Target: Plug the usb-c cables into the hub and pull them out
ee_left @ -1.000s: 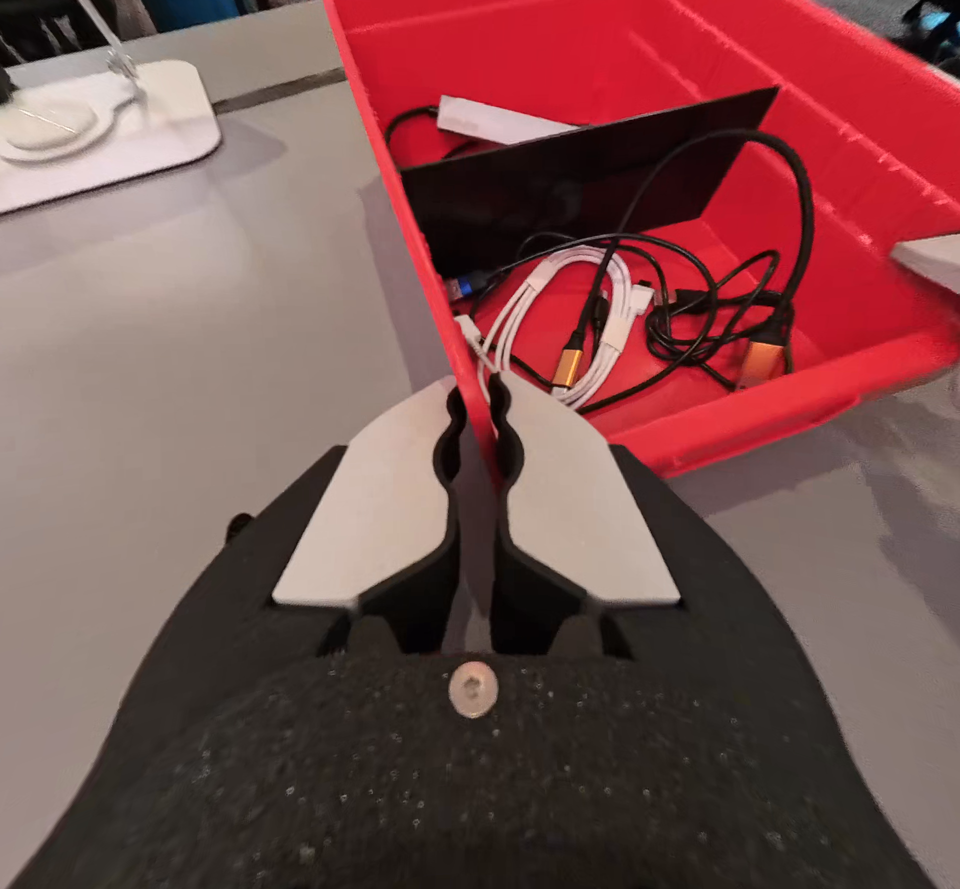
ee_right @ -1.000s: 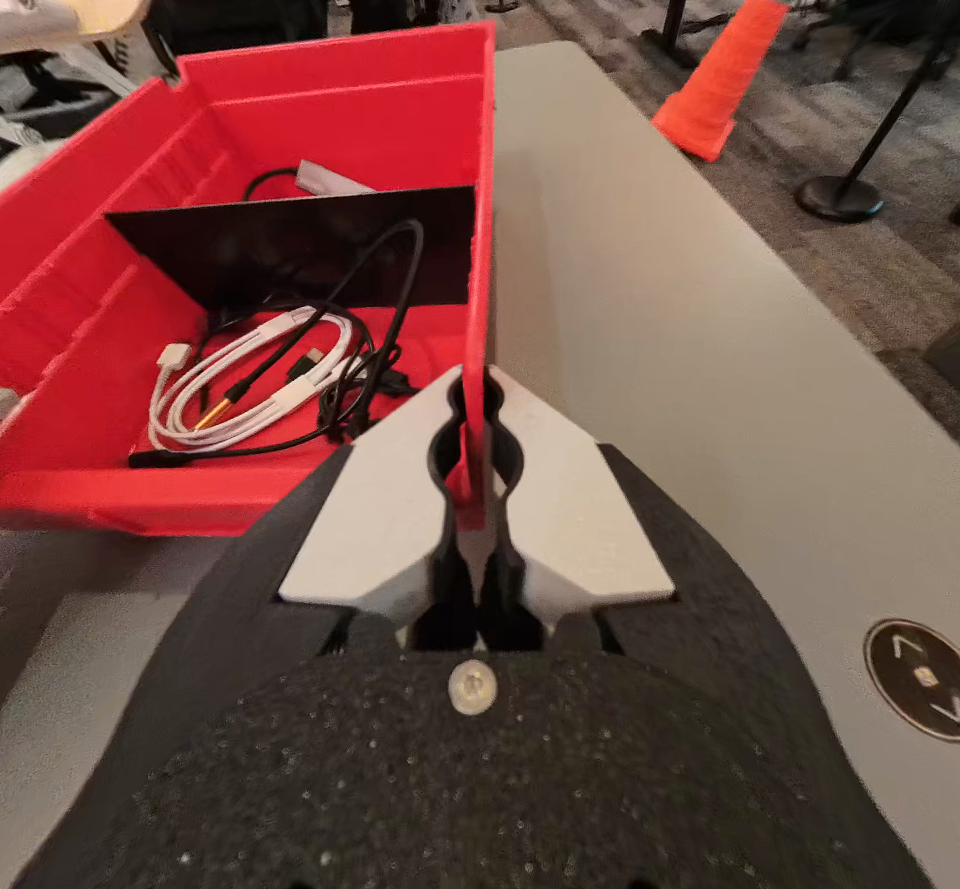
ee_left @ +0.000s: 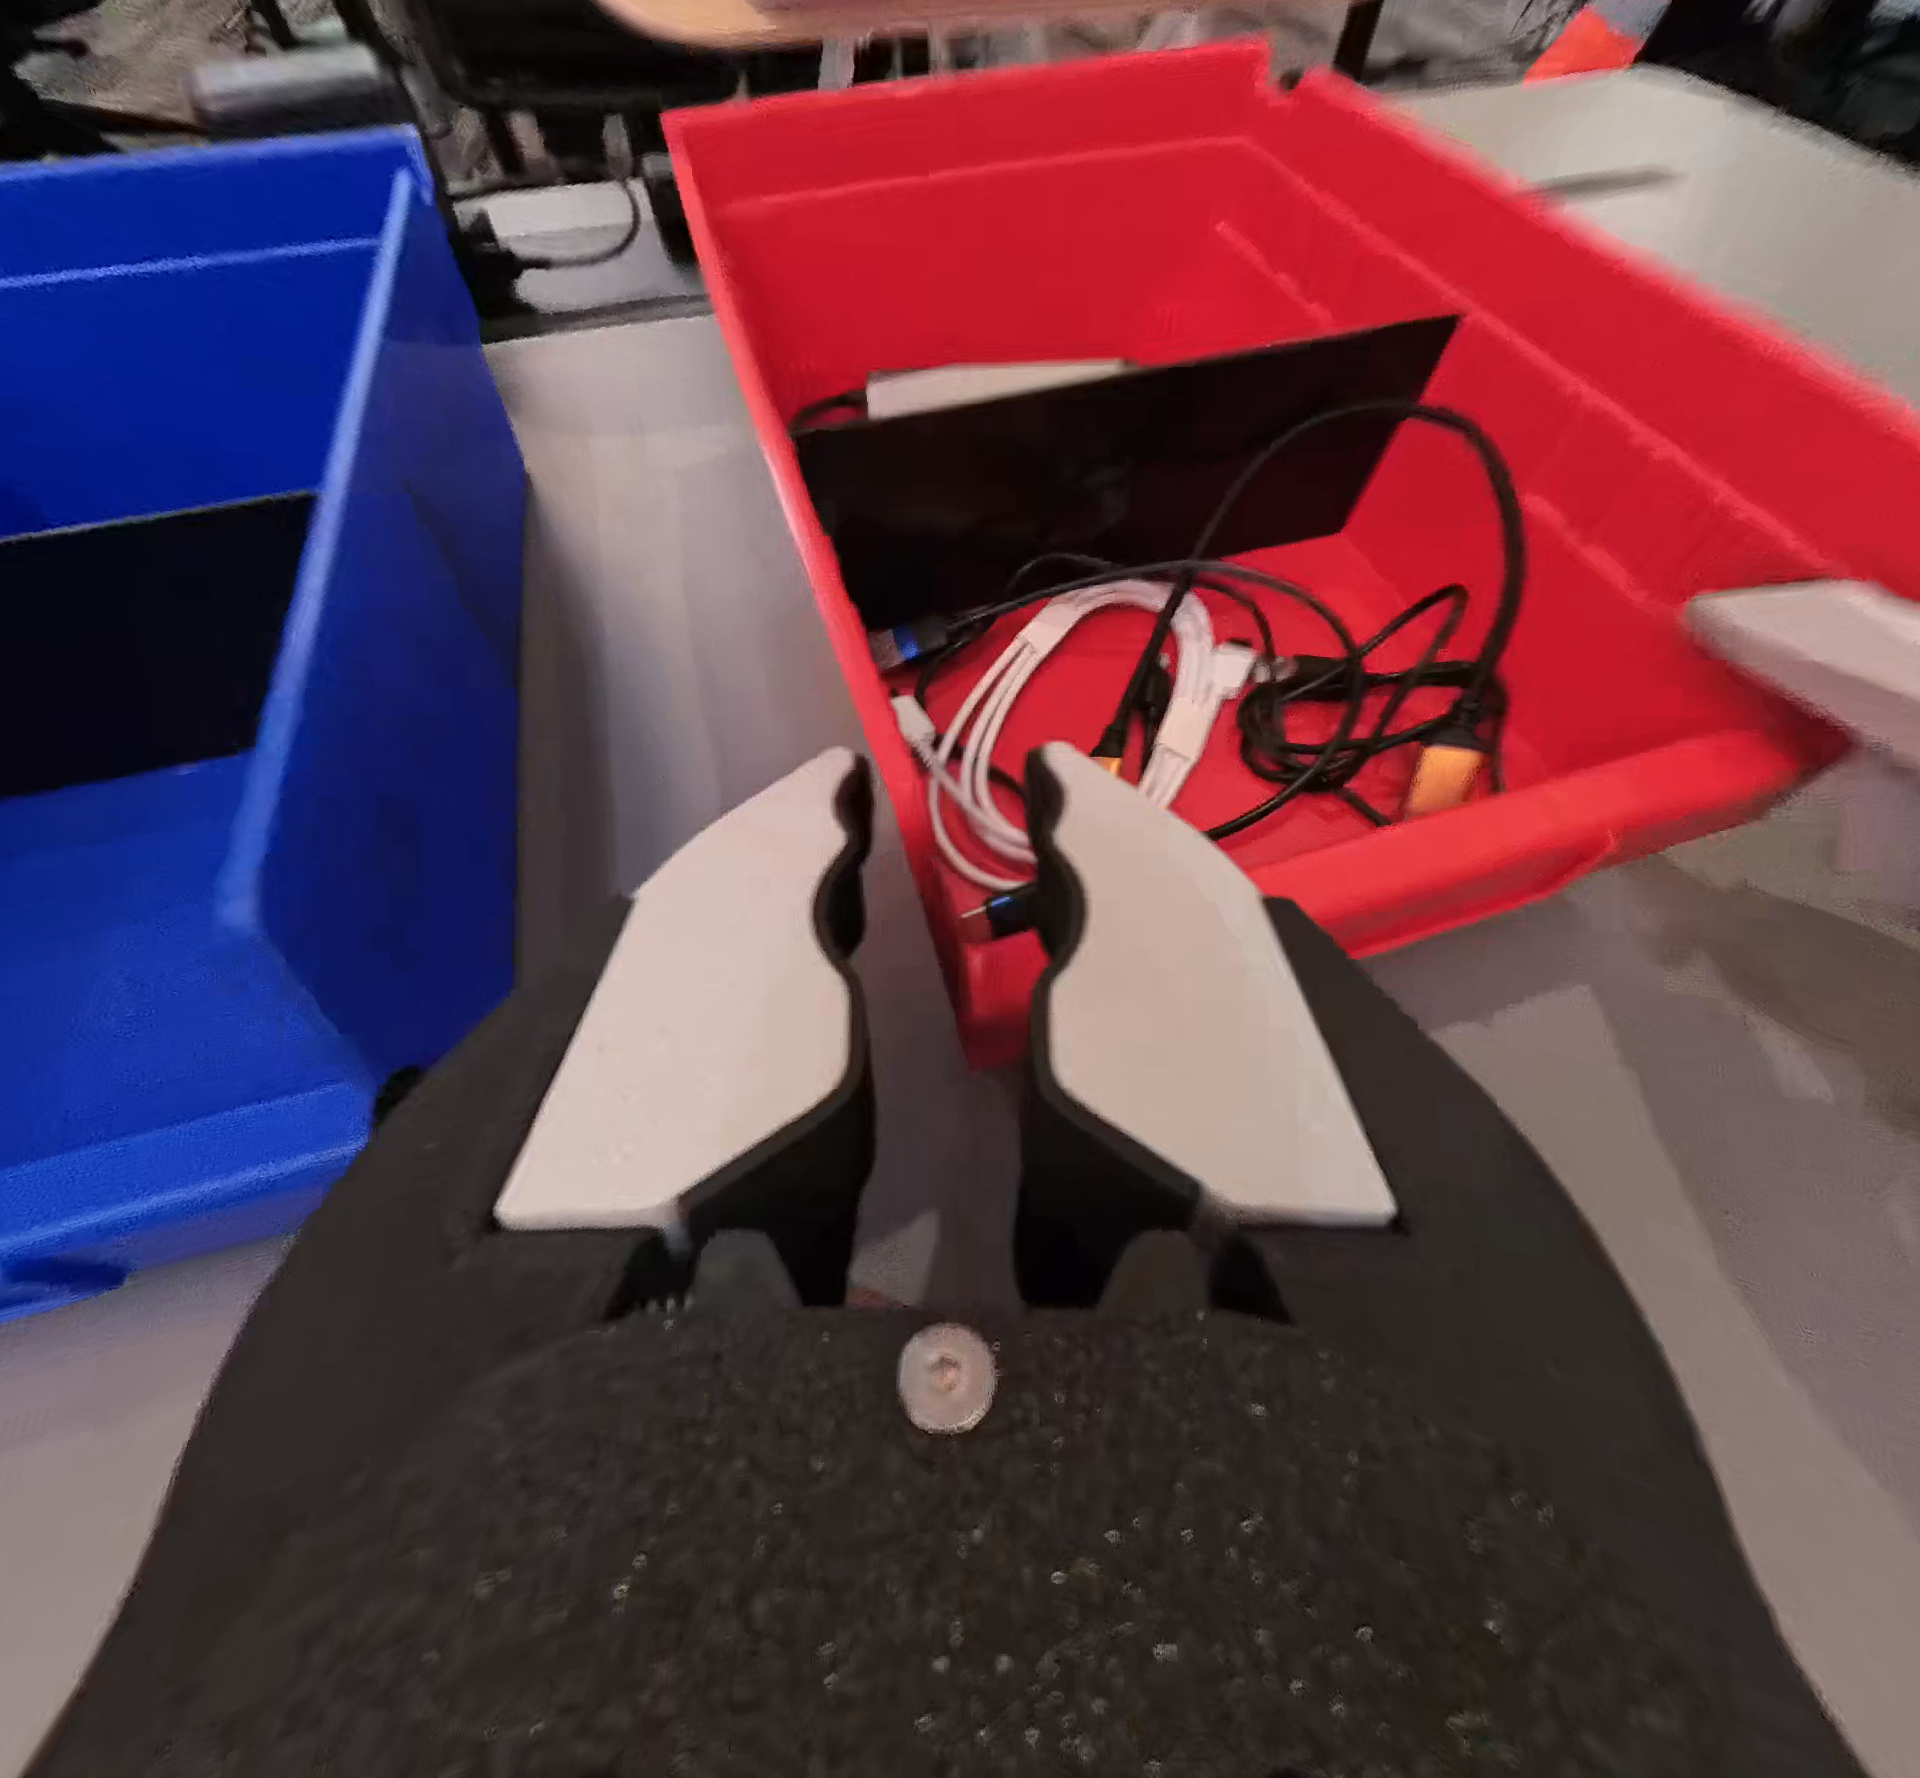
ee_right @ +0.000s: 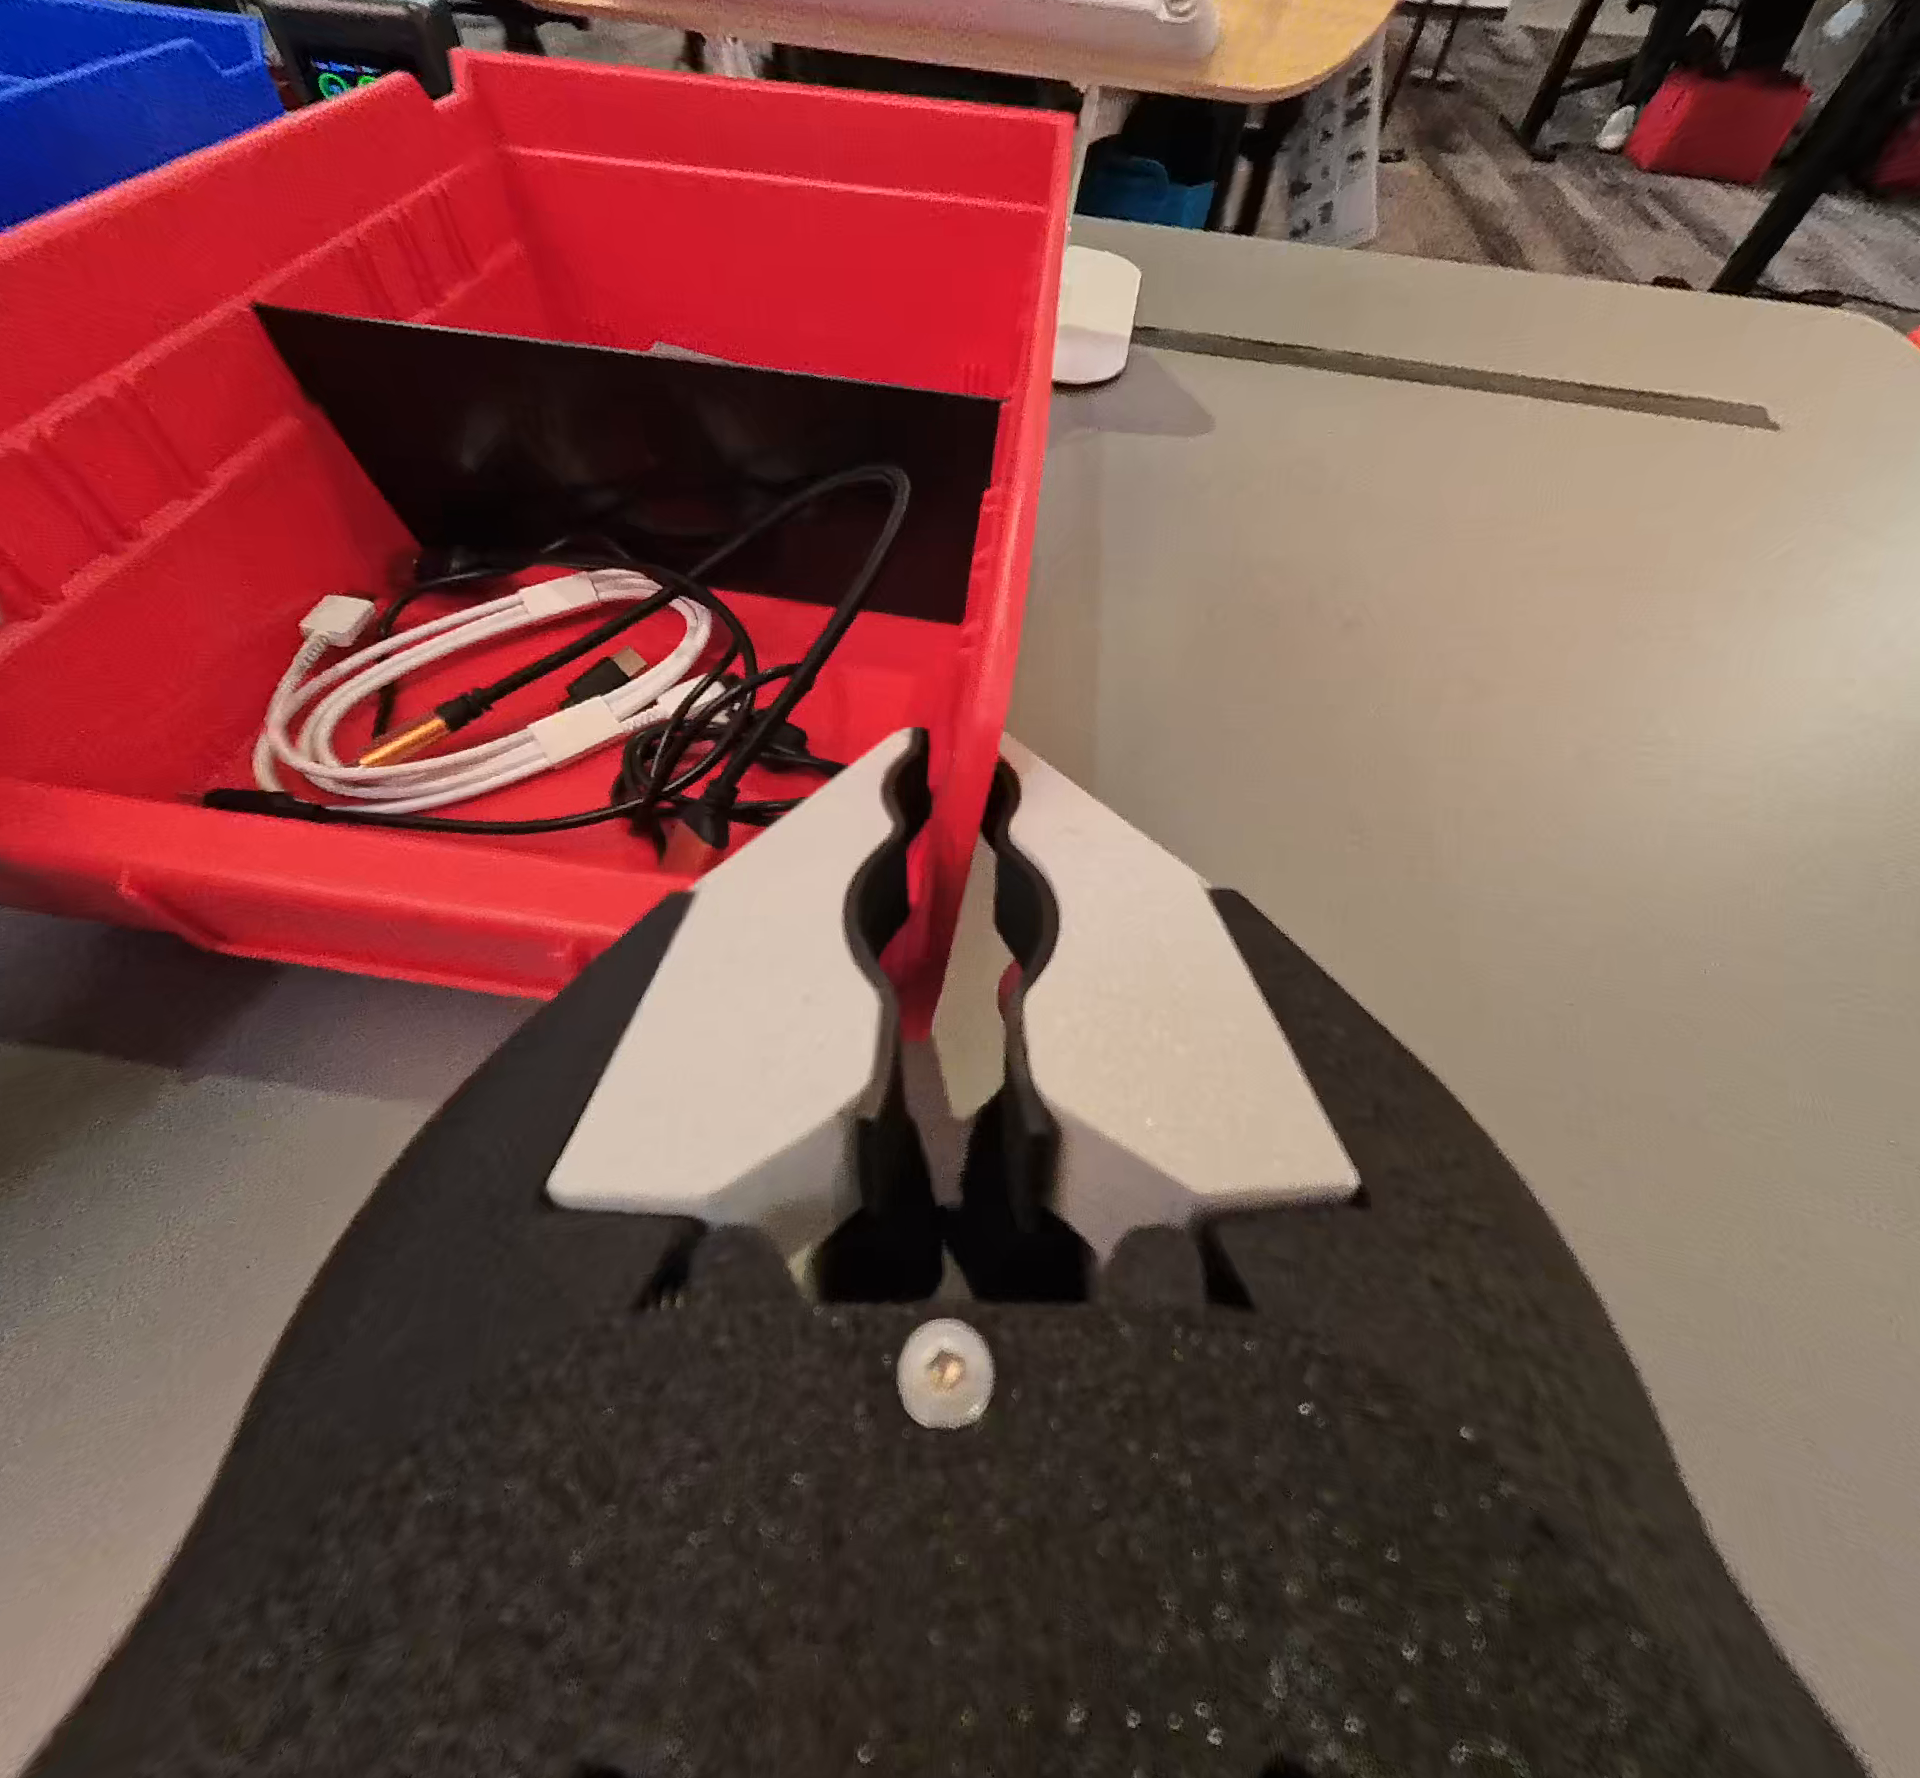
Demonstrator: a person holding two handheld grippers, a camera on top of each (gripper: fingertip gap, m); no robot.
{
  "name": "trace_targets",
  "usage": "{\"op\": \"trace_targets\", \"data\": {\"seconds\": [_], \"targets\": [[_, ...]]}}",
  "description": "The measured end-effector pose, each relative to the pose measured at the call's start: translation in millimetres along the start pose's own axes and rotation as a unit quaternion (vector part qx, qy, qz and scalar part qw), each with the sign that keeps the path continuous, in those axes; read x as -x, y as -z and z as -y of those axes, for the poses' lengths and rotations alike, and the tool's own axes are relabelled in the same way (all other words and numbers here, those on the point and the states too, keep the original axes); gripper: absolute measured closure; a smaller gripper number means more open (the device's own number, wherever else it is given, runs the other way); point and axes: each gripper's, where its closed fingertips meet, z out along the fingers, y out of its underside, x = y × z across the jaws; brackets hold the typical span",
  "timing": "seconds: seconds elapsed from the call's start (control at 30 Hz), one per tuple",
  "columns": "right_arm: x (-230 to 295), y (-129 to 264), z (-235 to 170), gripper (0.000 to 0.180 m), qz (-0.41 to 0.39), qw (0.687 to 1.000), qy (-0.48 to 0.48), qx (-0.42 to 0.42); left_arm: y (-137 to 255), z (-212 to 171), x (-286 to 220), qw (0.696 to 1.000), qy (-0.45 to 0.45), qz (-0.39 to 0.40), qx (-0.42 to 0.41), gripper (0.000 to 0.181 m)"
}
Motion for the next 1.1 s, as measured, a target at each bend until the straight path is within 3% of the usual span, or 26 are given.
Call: {"op": "trace_targets", "data": {"seconds": [0.13,0.23,0.3,0.4,0.5,0.6,0.77,0.87,1.0,1.1], "targets": [[3.4,29.6,3.0,0.149,0.061,0.997,0.032,-0.023,57.1,47.1,7.4,0.995,0.054,-0.051,-0.071,0.144],[5.9,56.1,18.4,0.148,0.101,0.993,0.037,-0.056,103.4,66.9,82.1,0.993,0.061,0.019,-0.099,0.145],[17.6,70.1,30.5,0.148,0.14,0.986,0.032,-0.084,122.1,55.6,150.8,0.991,0.068,0.086,-0.076,0.14],[44.1,81.2,28.2,0.143,0.184,0.979,0.031,-0.085,127.1,7.1,243.4,0.985,0.05,0.165,0.002,0.122],[83.4,89.9,15.9,0.14,0.229,0.971,0.026,-0.06,109.5,-41.5,285.6,0.981,0.05,0.171,0.077,0.106],[137.2,100.3,0.3,0.137,0.285,0.956,0.056,-0.037,87.0,-53.3,294.6,0.982,0.083,0.151,0.073,0.108],[218.7,100.4,-13.9,0.13,0.341,0.93,0.134,-0.014,62.8,-38.3,309.7,0.983,0.112,0.145,0.023,0.129],[250.1,78.6,6.8,0.128,0.325,0.935,0.139,-0.03,61.5,-38.1,299.8,0.987,0.091,0.135,0.013,0.171],[270.3,34.9,32.7,0.126,0.276,0.956,0.092,-0.037,77.8,-46.7,279.5,0.983,0.113,0.14,0.022,0.178],[279.8,4.9,27.9,0.126,0.241,0.968,0.07,-0.007,96.6,-55.3,261.9,0.981,0.102,0.159,0.04,0.178]]}}
